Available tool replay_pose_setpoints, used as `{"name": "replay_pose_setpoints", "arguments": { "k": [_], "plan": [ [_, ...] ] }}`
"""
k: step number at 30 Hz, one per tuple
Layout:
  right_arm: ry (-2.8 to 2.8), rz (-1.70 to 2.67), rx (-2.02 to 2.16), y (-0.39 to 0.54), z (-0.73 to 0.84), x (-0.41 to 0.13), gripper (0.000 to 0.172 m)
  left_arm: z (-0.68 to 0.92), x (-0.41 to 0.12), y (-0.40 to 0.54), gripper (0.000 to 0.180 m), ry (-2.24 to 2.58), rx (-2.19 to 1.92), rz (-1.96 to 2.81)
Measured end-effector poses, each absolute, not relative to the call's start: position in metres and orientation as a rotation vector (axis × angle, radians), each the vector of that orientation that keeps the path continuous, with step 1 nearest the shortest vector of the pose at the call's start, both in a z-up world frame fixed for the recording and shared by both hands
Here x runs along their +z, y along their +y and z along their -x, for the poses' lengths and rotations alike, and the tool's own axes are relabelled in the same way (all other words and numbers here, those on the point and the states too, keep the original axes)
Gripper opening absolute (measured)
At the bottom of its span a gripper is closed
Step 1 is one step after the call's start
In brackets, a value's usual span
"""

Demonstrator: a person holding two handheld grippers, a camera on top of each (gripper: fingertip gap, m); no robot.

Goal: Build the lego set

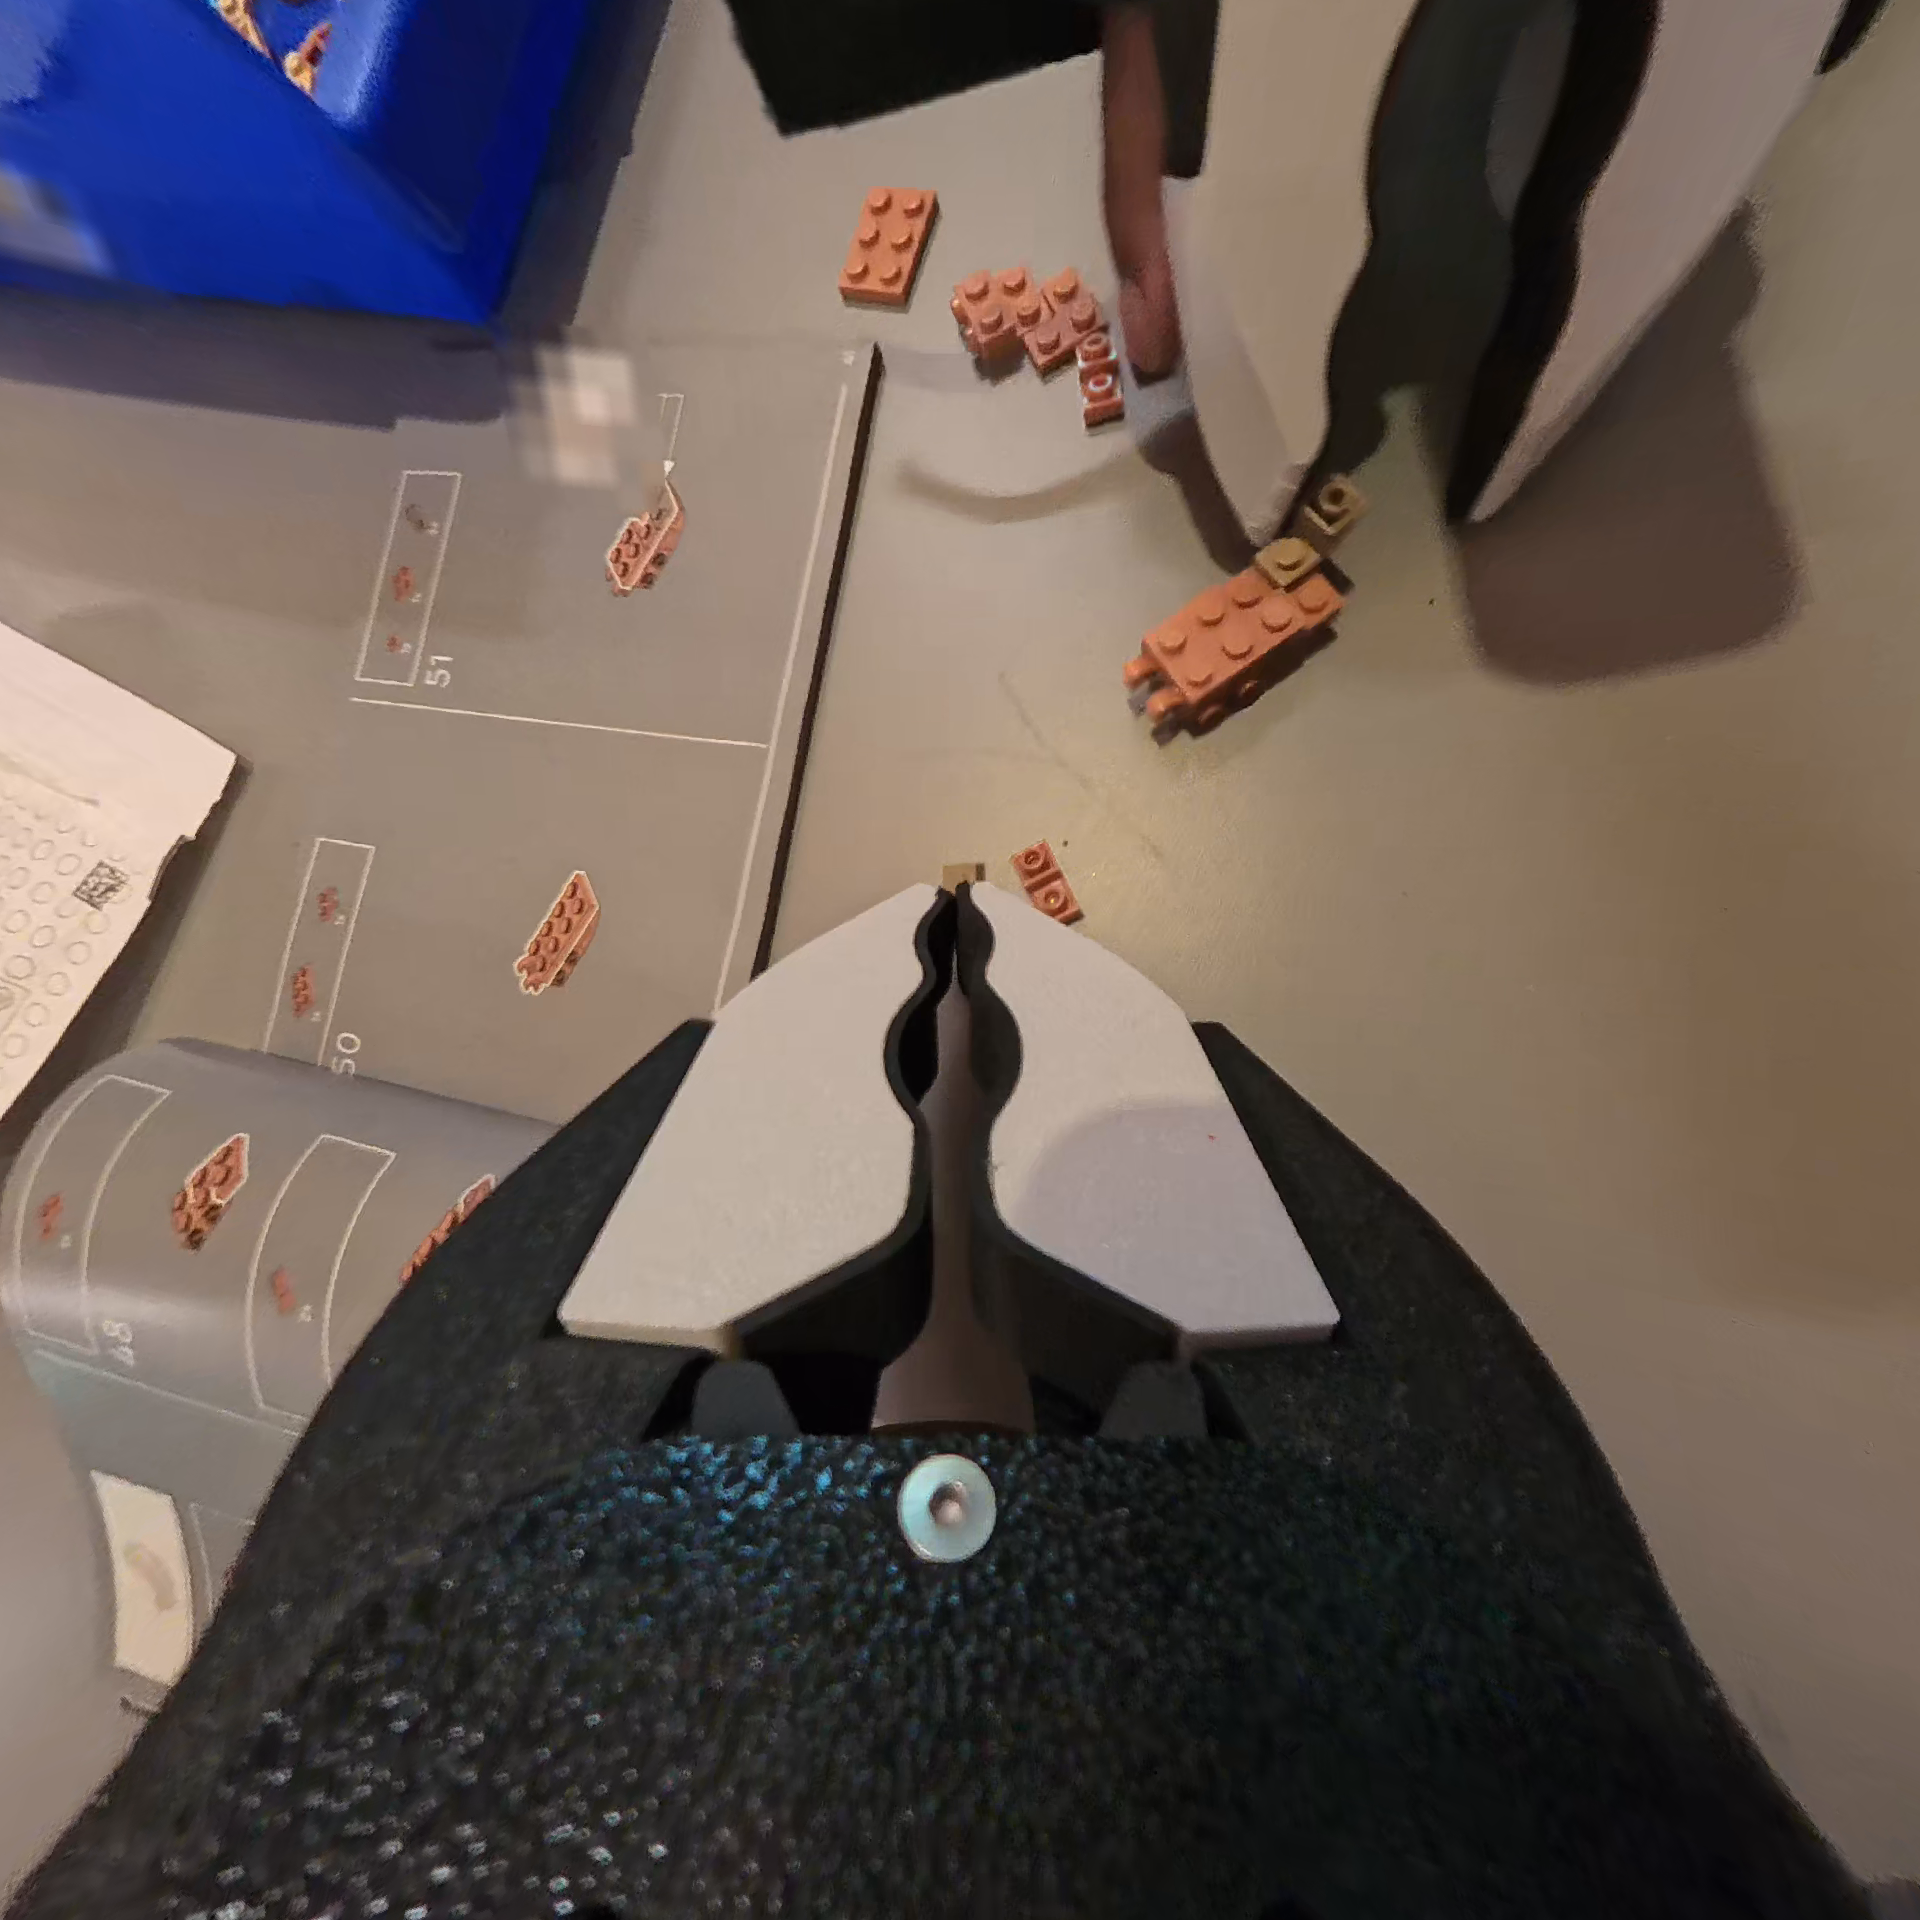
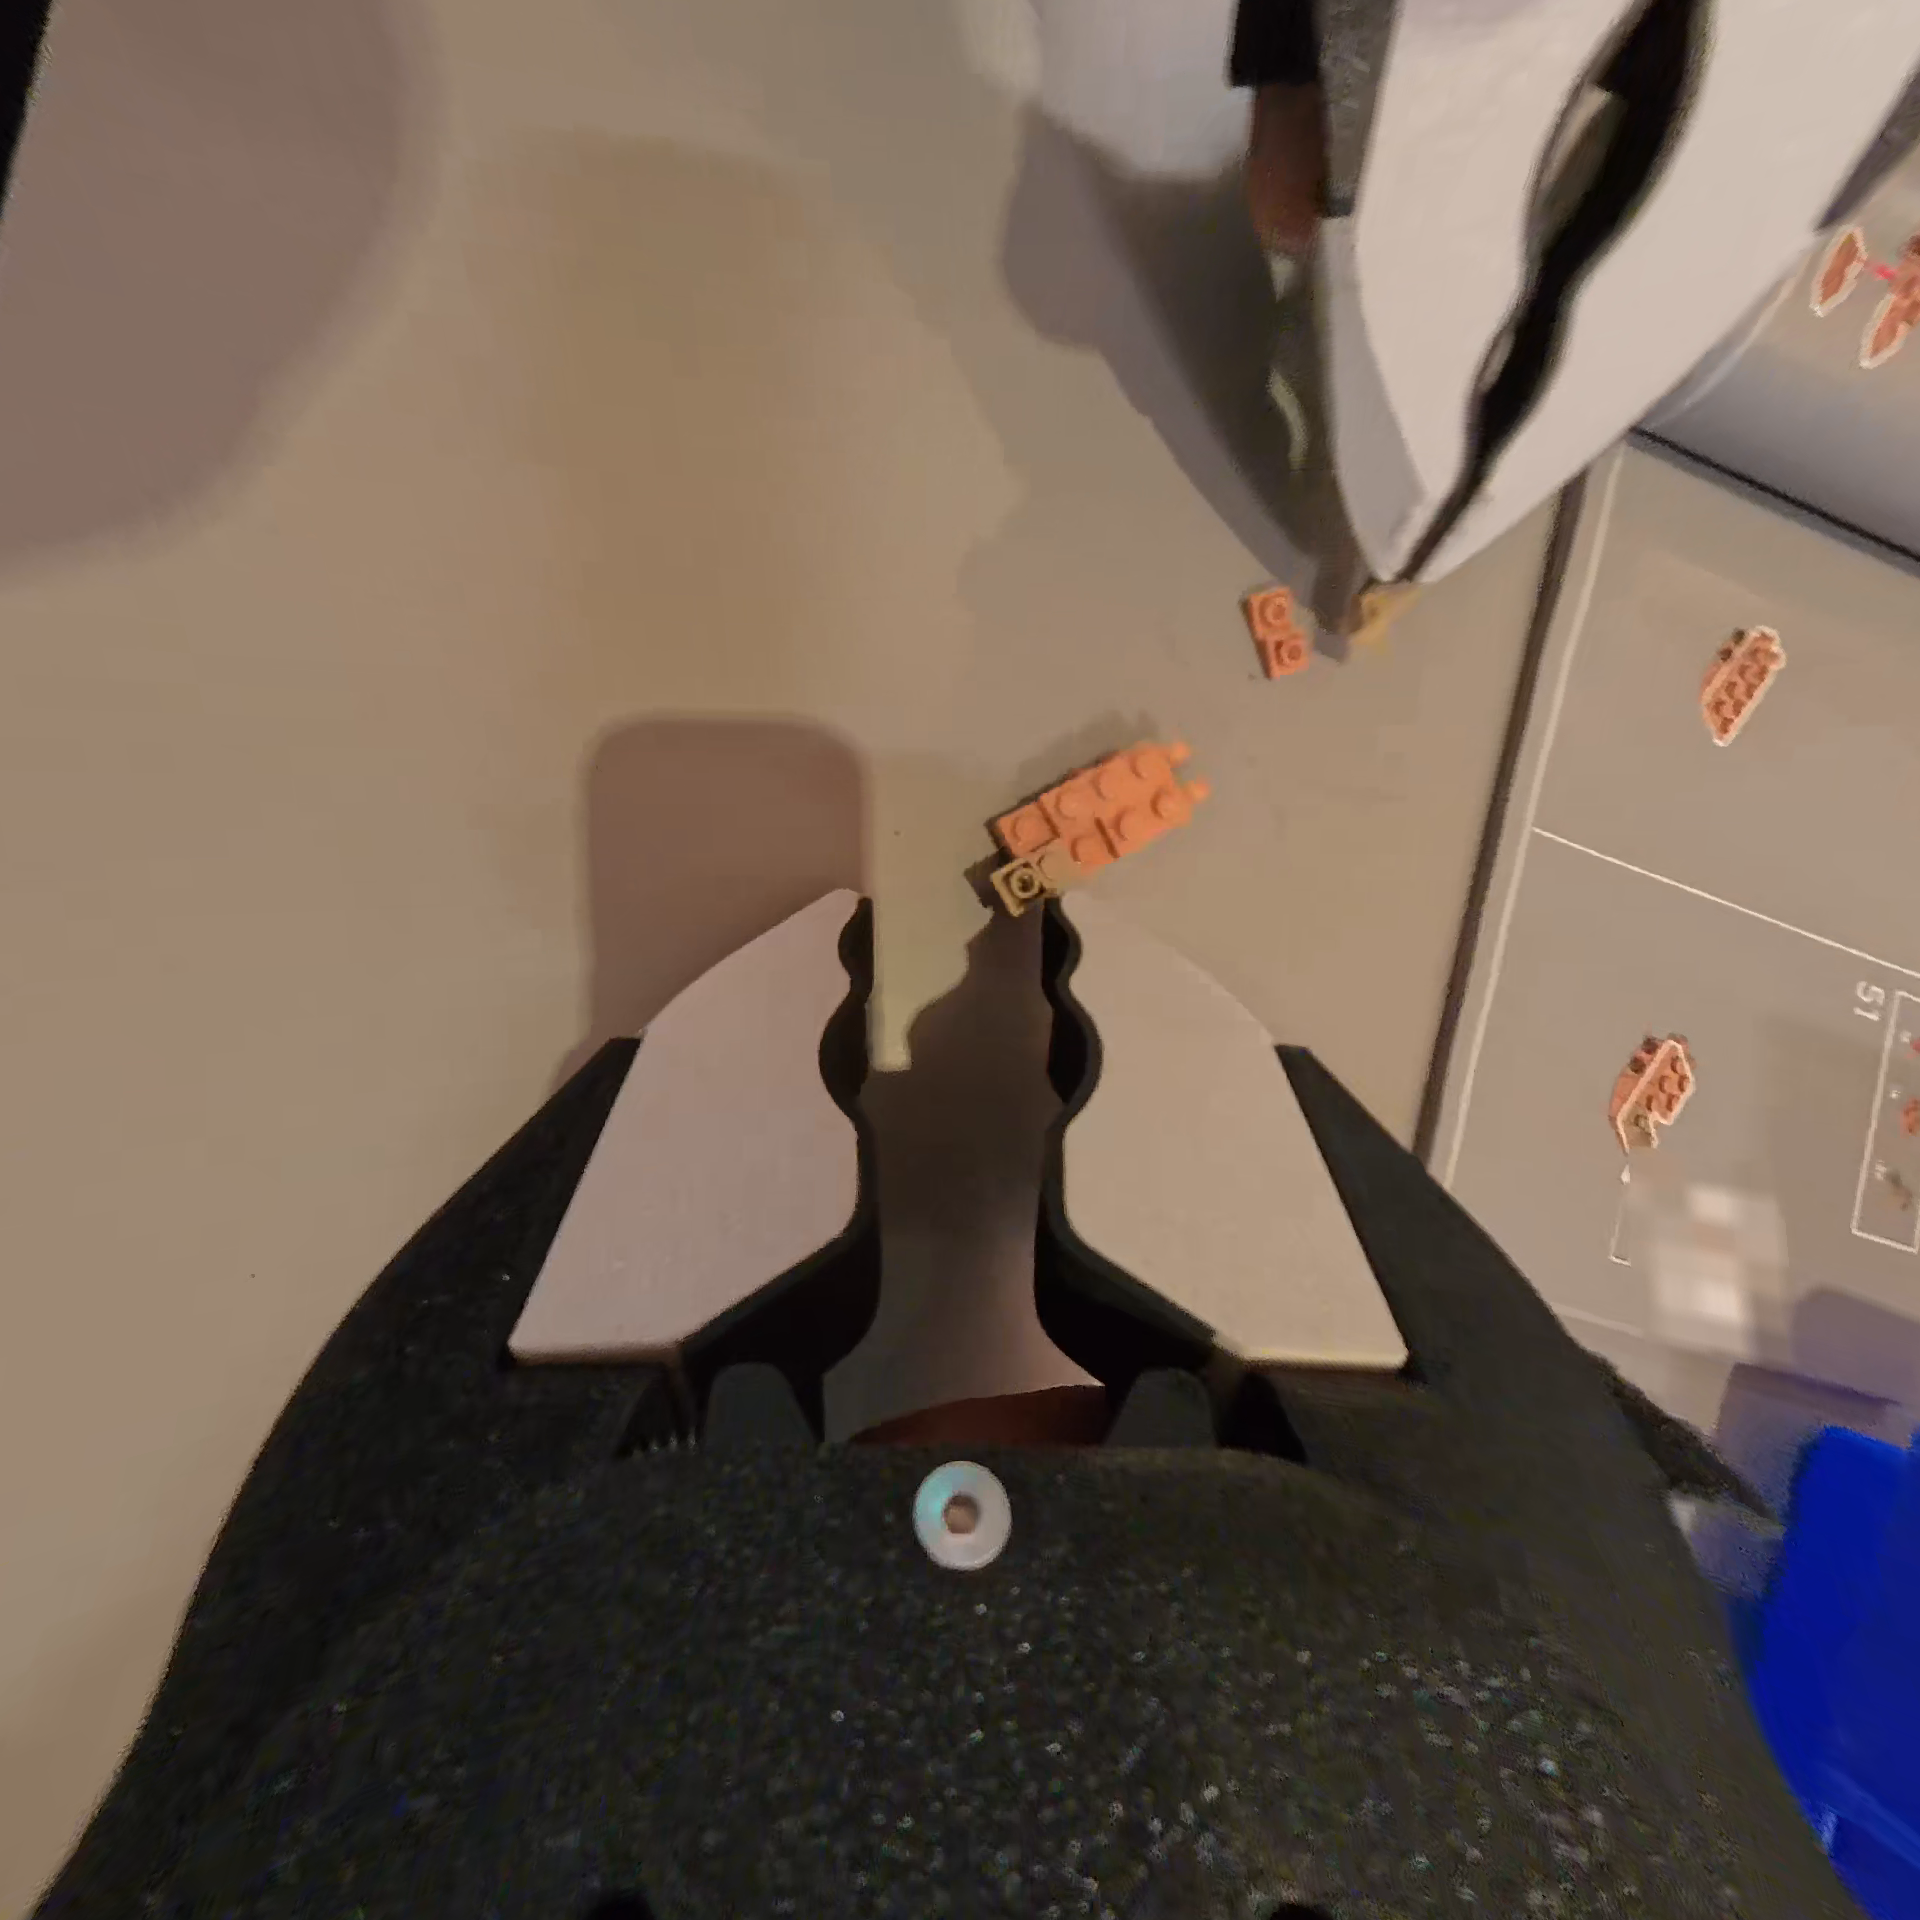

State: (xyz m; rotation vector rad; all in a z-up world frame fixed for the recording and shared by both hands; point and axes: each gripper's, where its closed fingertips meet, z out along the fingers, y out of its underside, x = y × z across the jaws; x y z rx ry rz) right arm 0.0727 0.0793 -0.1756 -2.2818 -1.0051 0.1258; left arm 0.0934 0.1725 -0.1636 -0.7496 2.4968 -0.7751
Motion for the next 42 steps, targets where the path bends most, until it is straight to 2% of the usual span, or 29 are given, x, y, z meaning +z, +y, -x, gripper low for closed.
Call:
{"name": "replay_pose_setpoints", "arguments": {
  "k": [10, 17, 25, 27, 31, 36, 42],
  "plan": [
    [-1.137, 2.197, 0.212, 0.069, -0.046, -0.173, 0.036, -0.087, -0.162, 0.173, 0.000, 2.525, -0.829, 0.827],
    [-0.952, 2.139, 0.111, 0.093, -0.072, -0.154, 0.031, -0.085, -0.149, 0.164, 0.000, 2.505, -0.985, 0.858],
    [-0.954, 2.172, -0.015, 0.097, -0.088, -0.163, 0.031, -0.080, -0.164, 0.198, 0.000, 2.531, -0.752, 0.982],
    [-0.956, 2.171, -0.027, 0.098, -0.089, -0.163, 0.031, -0.079, -0.165, 0.196, 0.011, 2.539, -0.770, 1.002],
    [-0.946, 2.166, -0.037, 0.098, -0.091, -0.162, 0.031, -0.080, -0.172, 0.191, 0.017, 2.561, -0.709, 0.976],
    [-0.917, 2.162, -0.060, 0.102, -0.095, -0.161, 0.031, -0.082, -0.180, 0.189, 0.009, 2.575, -0.659, 1.010],
    [-1.105, 2.091, -0.111, 0.098, -0.090, -0.168, 0.033, -0.078, -0.177, 0.181, 0.008, 2.597, -0.712, 1.028]
  ]
}}
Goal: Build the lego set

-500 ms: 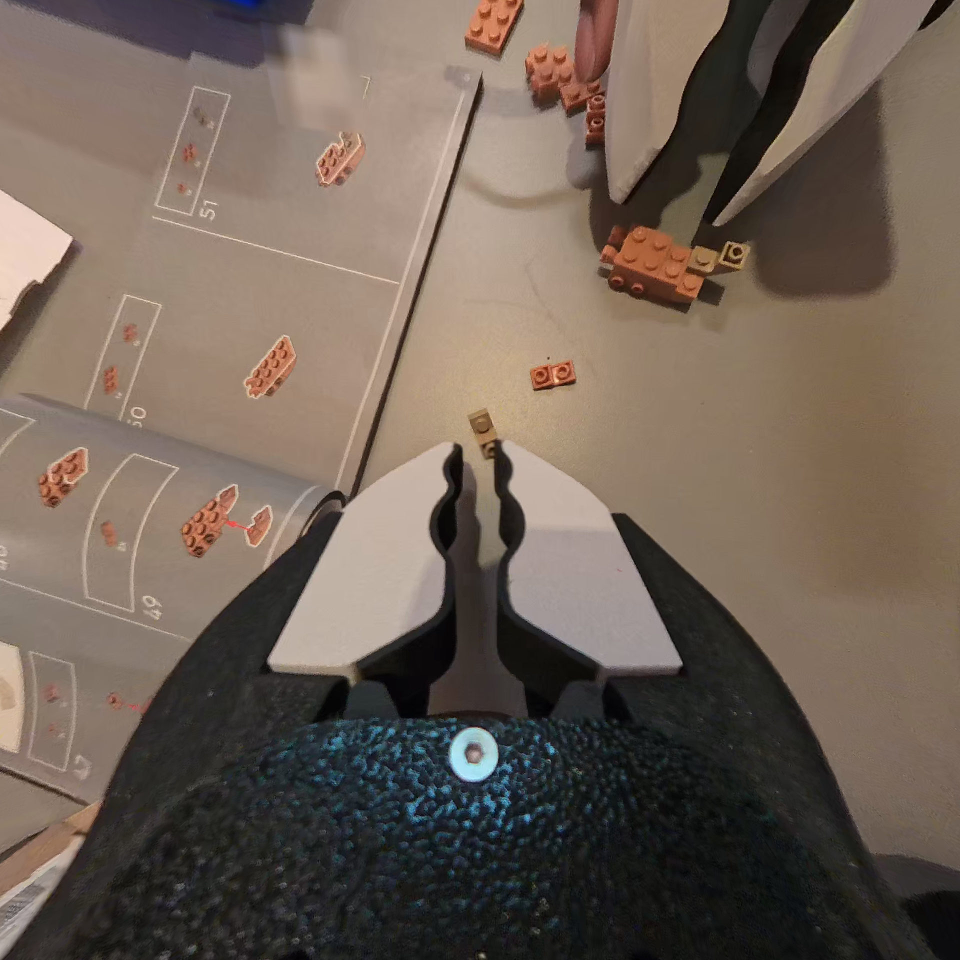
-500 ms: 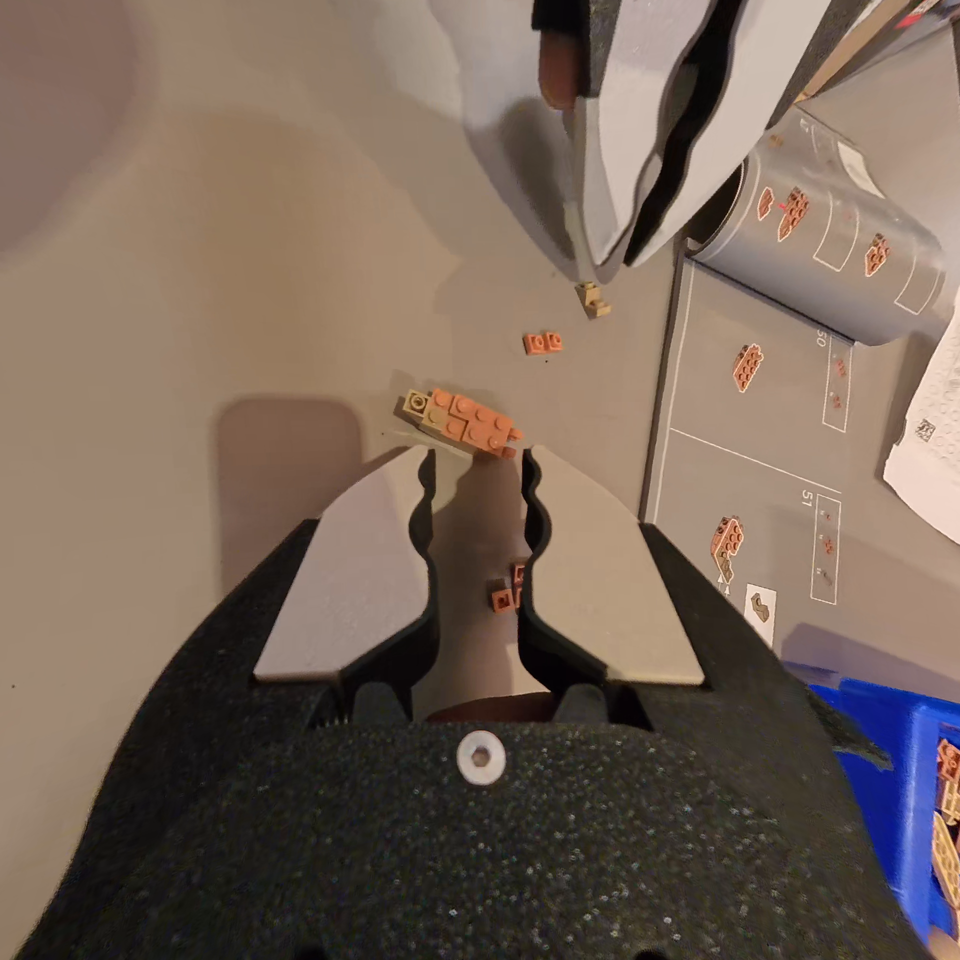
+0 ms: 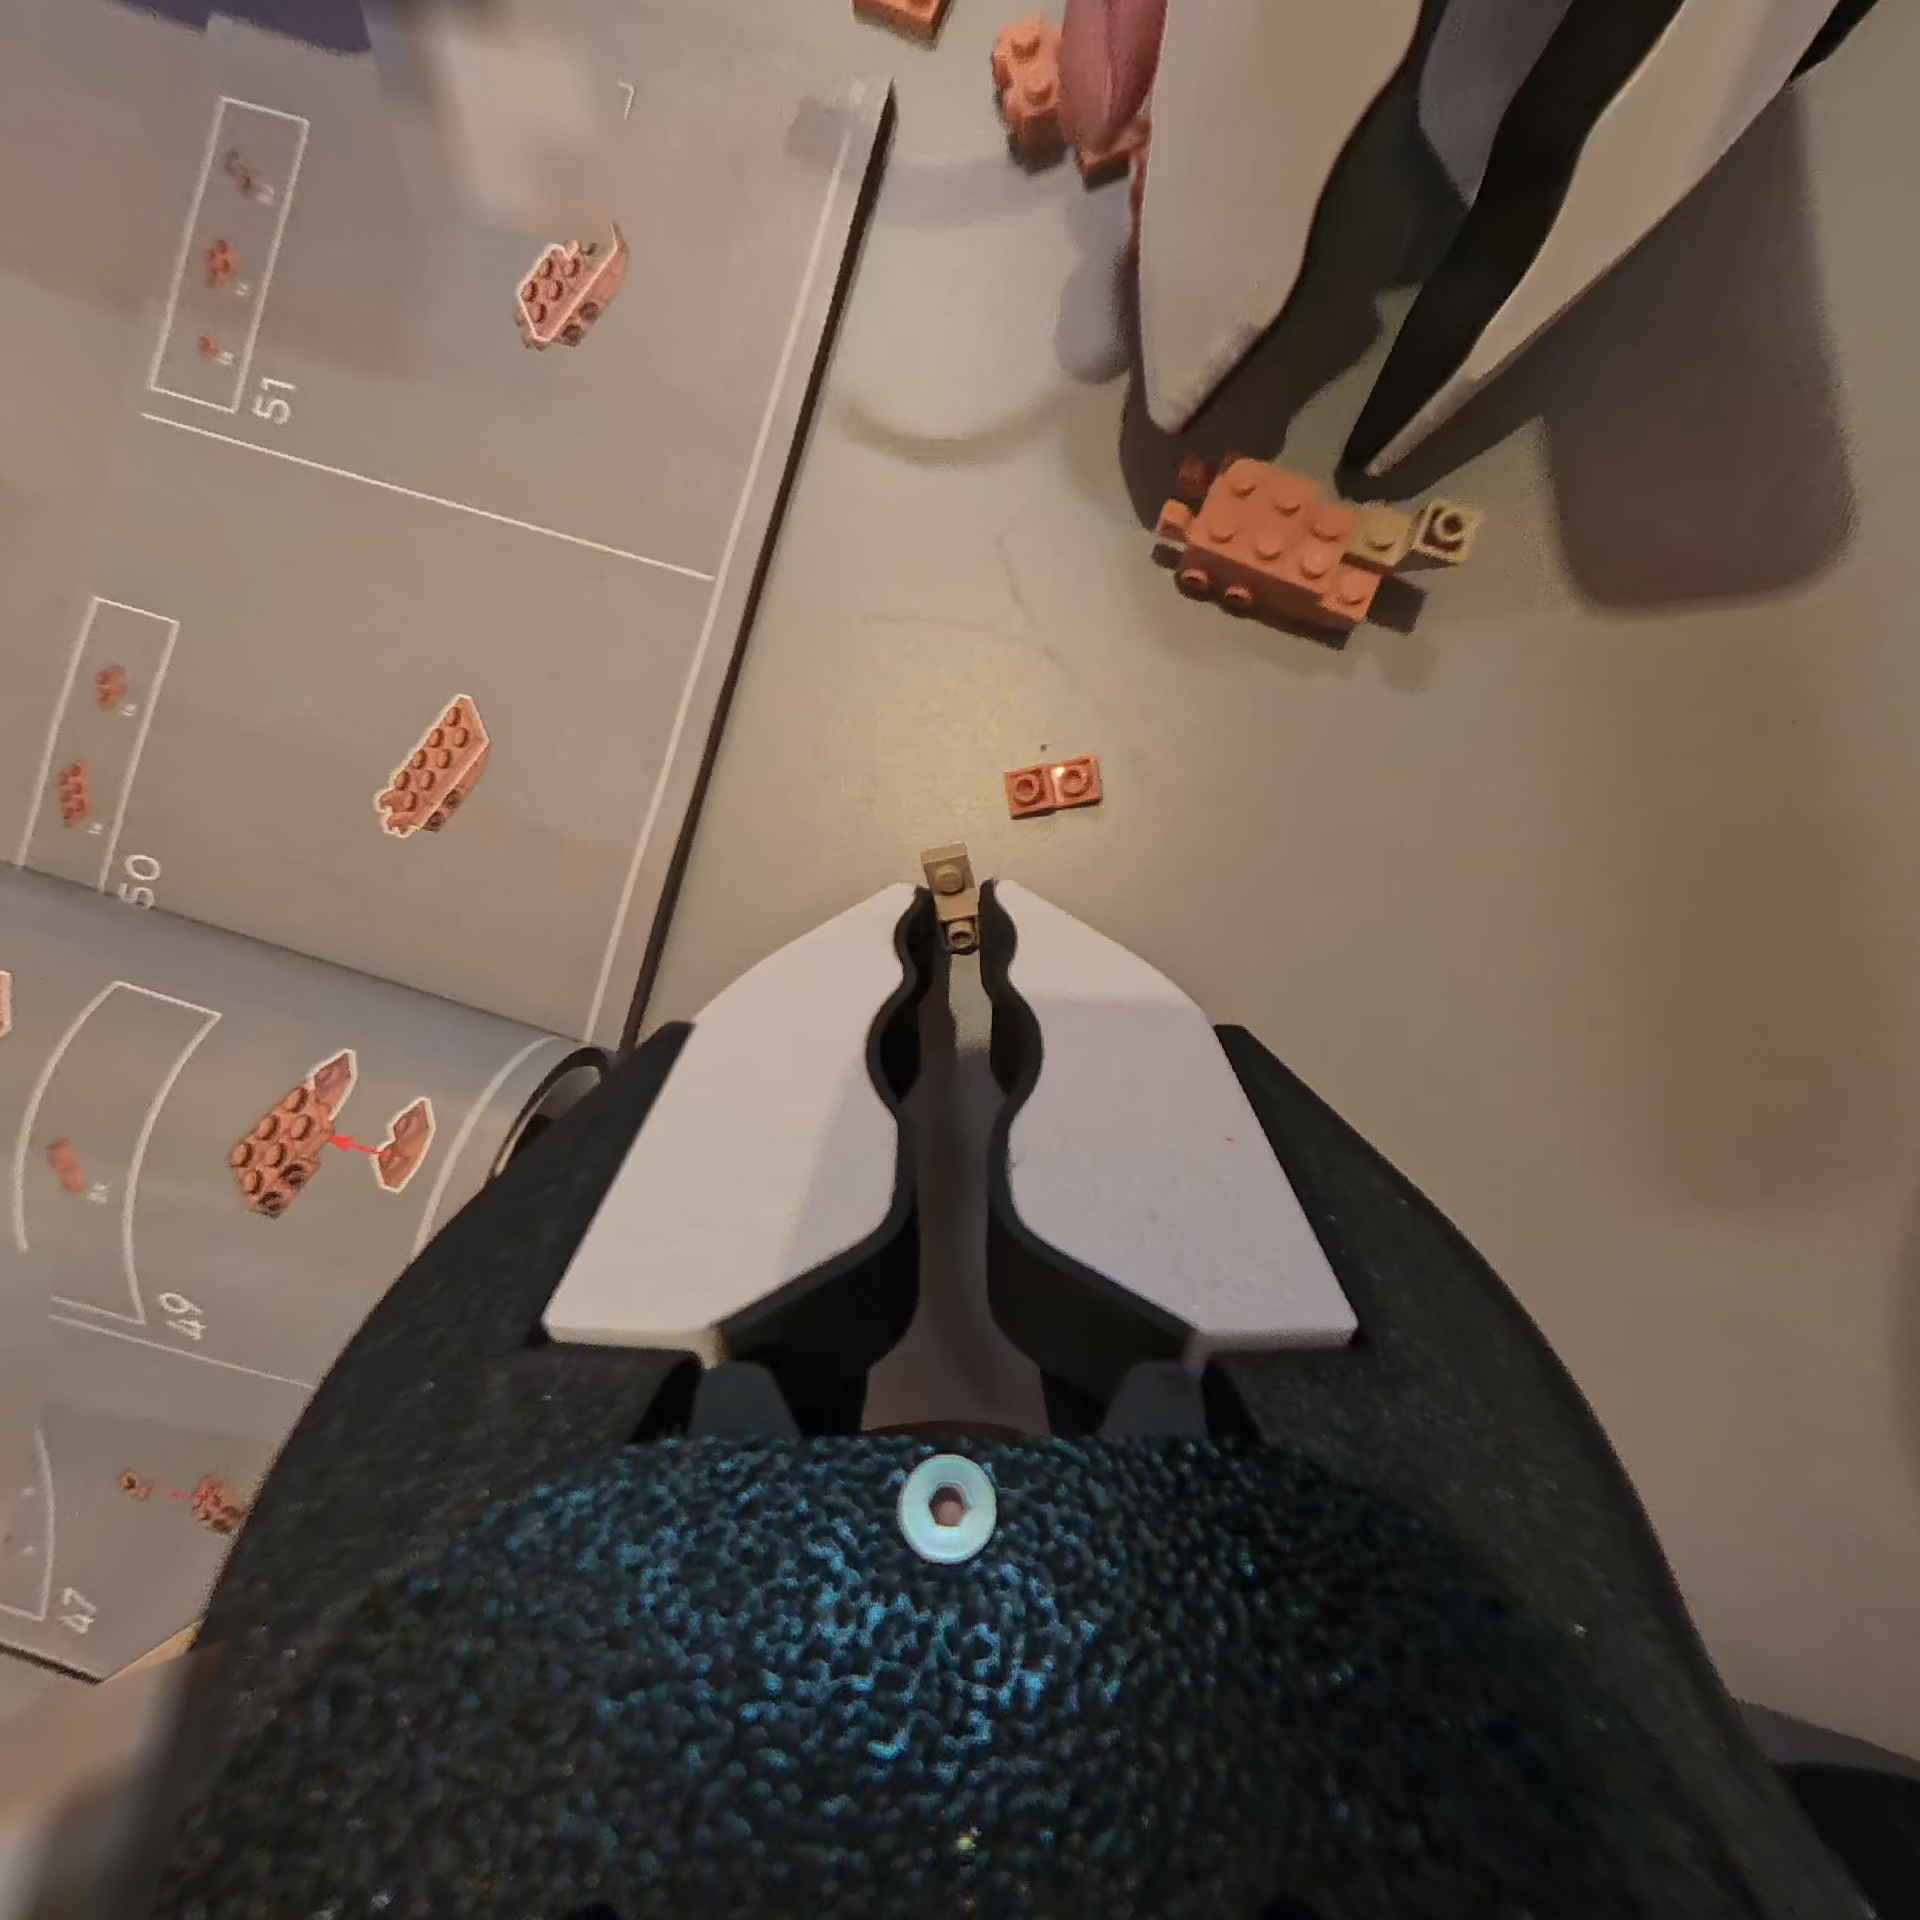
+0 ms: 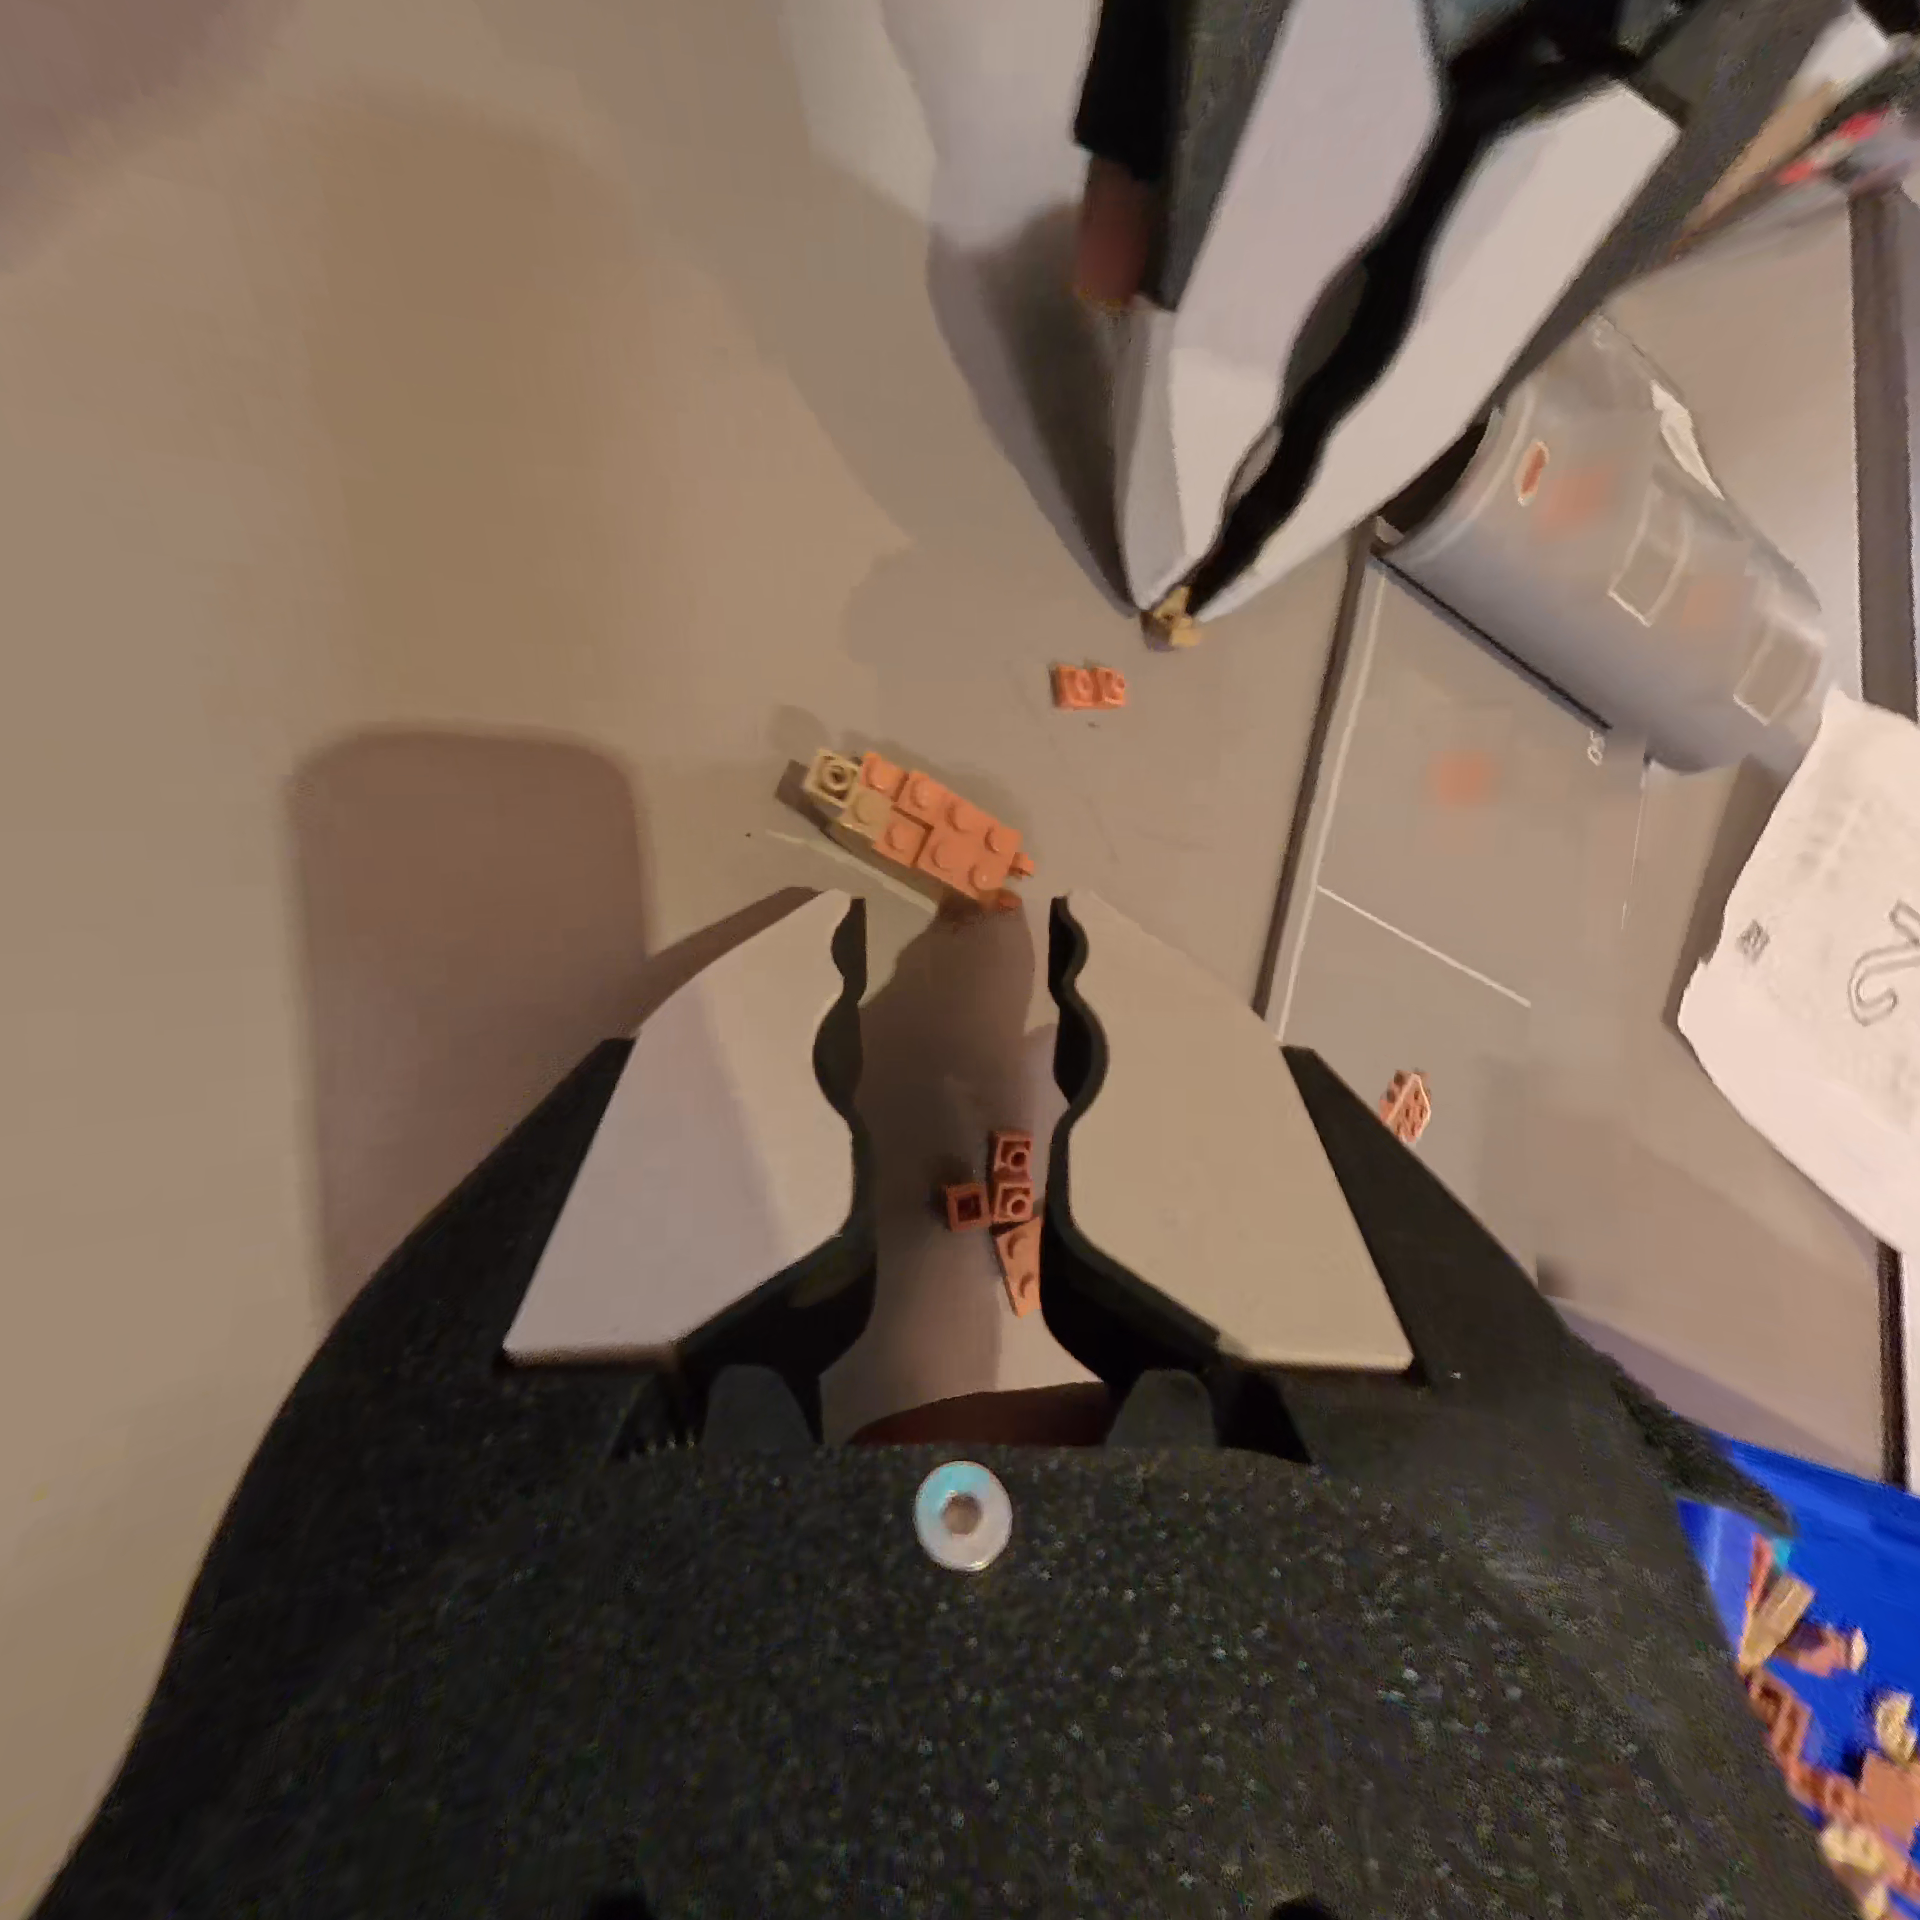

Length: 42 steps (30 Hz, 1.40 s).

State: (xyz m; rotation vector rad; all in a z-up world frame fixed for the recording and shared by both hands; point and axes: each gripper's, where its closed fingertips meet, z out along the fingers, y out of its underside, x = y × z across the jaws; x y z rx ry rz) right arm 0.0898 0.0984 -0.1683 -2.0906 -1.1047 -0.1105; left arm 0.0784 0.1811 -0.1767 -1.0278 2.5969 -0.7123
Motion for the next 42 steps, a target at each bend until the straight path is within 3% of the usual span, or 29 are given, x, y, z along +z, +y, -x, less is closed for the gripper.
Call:
{"name": "replay_pose_setpoints", "arguments": {
  "k": [8, 20, 35, 42],
  "plan": [
    [-1.340, 1.979, -0.020, 0.101, -0.080, -0.160, 0.036, -0.077, -0.167, 0.176, 0.008, 2.586, -0.736, 0.993],
    [-1.598, 2.029, 0.109, 0.103, -0.071, -0.172, 0.025, -0.077, -0.170, 0.176, 0.008, 2.594, -0.733, 0.997],
    [-1.184, 2.233, -0.258, 0.118, -0.091, -0.173, 0.018, -0.074, -0.166, 0.161, 0.008, 2.621, -0.752, 0.872],
    [-0.987, 2.184, -0.177, 0.104, -0.084, -0.159, 0.029, -0.074, -0.167, 0.153, 0.008, 2.630, -0.752, 0.825]
  ]
}}
